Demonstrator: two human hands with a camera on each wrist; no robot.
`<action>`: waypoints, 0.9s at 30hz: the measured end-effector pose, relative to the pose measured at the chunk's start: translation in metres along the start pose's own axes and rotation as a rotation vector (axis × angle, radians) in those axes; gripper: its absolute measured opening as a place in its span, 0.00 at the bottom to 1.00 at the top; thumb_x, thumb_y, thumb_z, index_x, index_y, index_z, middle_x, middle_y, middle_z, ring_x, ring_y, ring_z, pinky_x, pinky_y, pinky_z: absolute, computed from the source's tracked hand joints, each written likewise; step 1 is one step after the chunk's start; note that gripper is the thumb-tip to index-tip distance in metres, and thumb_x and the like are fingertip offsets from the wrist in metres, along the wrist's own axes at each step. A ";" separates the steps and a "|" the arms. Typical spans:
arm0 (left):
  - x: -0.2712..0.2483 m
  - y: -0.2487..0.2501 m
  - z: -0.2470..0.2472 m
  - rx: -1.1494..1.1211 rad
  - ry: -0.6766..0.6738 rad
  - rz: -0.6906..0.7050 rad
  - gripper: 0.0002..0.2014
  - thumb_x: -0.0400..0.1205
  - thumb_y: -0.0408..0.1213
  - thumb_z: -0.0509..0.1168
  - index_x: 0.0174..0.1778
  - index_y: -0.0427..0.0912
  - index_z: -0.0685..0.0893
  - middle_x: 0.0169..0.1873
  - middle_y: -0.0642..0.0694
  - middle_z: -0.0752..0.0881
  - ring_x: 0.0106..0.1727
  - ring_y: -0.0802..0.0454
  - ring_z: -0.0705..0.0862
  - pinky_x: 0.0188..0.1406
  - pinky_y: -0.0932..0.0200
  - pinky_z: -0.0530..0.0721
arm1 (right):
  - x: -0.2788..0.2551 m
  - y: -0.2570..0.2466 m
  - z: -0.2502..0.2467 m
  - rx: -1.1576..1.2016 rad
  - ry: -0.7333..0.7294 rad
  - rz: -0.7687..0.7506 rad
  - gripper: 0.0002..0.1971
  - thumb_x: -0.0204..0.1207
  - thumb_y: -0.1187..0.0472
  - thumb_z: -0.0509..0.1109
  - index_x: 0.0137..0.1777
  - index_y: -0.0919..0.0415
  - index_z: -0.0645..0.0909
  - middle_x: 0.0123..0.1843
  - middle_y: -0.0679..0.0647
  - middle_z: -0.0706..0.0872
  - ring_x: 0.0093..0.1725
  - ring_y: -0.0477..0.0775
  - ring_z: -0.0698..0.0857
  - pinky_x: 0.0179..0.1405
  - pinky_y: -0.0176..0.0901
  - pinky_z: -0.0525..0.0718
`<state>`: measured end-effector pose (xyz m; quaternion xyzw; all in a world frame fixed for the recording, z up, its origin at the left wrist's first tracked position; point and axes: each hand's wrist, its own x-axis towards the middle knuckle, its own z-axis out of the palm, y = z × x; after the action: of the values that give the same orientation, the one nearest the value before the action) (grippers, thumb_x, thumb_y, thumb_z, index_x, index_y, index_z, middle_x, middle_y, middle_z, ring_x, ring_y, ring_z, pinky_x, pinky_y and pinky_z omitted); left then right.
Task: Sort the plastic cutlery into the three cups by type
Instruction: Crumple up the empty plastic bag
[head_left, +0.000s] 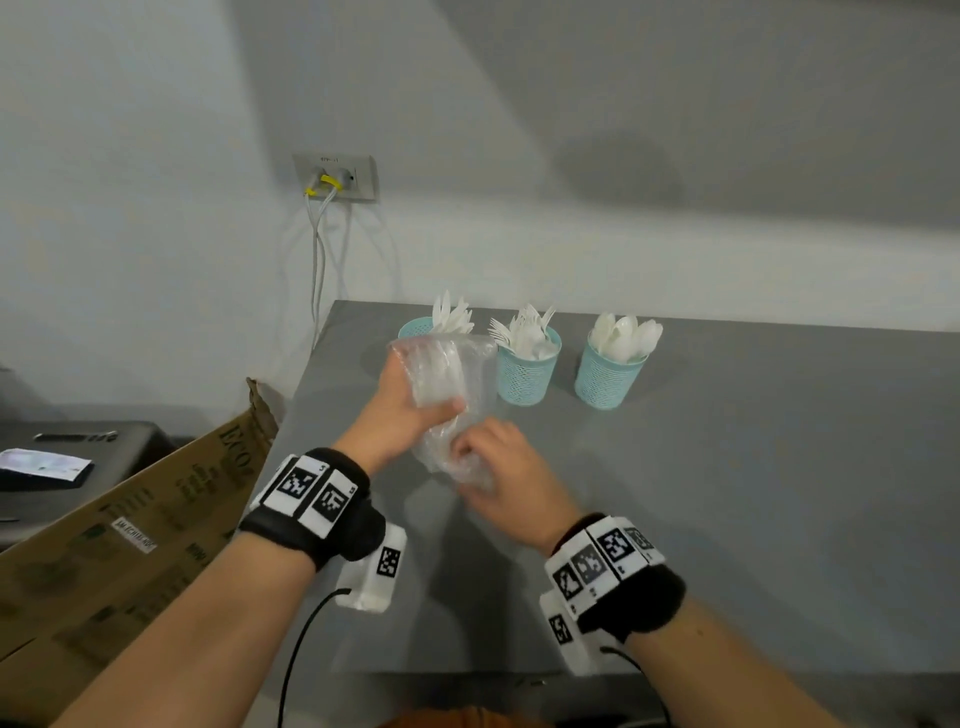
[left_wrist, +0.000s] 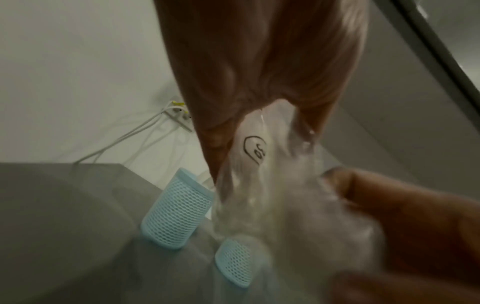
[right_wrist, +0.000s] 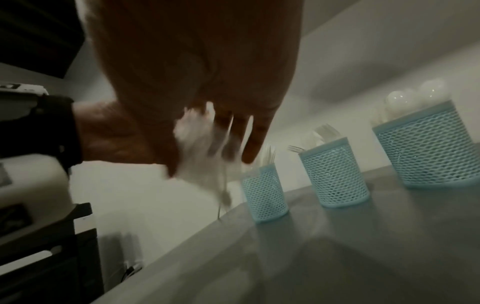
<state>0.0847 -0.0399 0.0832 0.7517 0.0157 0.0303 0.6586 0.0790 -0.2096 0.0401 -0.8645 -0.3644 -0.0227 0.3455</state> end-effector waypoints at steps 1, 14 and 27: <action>0.000 -0.001 -0.002 0.058 -0.019 0.021 0.36 0.67 0.35 0.75 0.67 0.49 0.63 0.63 0.46 0.76 0.65 0.51 0.77 0.66 0.51 0.79 | 0.000 -0.002 0.001 0.058 -0.027 0.028 0.13 0.68 0.56 0.74 0.52 0.55 0.80 0.53 0.49 0.77 0.56 0.49 0.76 0.60 0.42 0.75; -0.016 -0.014 0.008 -0.053 0.186 0.056 0.29 0.79 0.32 0.70 0.69 0.49 0.61 0.53 0.46 0.86 0.47 0.56 0.90 0.46 0.58 0.88 | 0.063 -0.011 -0.053 0.509 0.368 0.254 0.20 0.78 0.71 0.66 0.48 0.39 0.76 0.53 0.50 0.82 0.49 0.47 0.82 0.52 0.45 0.83; -0.018 0.006 0.016 -0.086 0.299 0.164 0.13 0.83 0.43 0.65 0.60 0.66 0.78 0.55 0.37 0.85 0.56 0.37 0.84 0.62 0.40 0.82 | 0.037 -0.022 -0.034 0.563 -0.095 0.399 0.12 0.67 0.53 0.81 0.49 0.50 0.84 0.47 0.46 0.88 0.47 0.39 0.86 0.51 0.35 0.82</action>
<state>0.0680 -0.0574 0.0863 0.7089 0.0510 0.1961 0.6756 0.0994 -0.1968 0.0892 -0.7896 -0.1958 0.1868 0.5507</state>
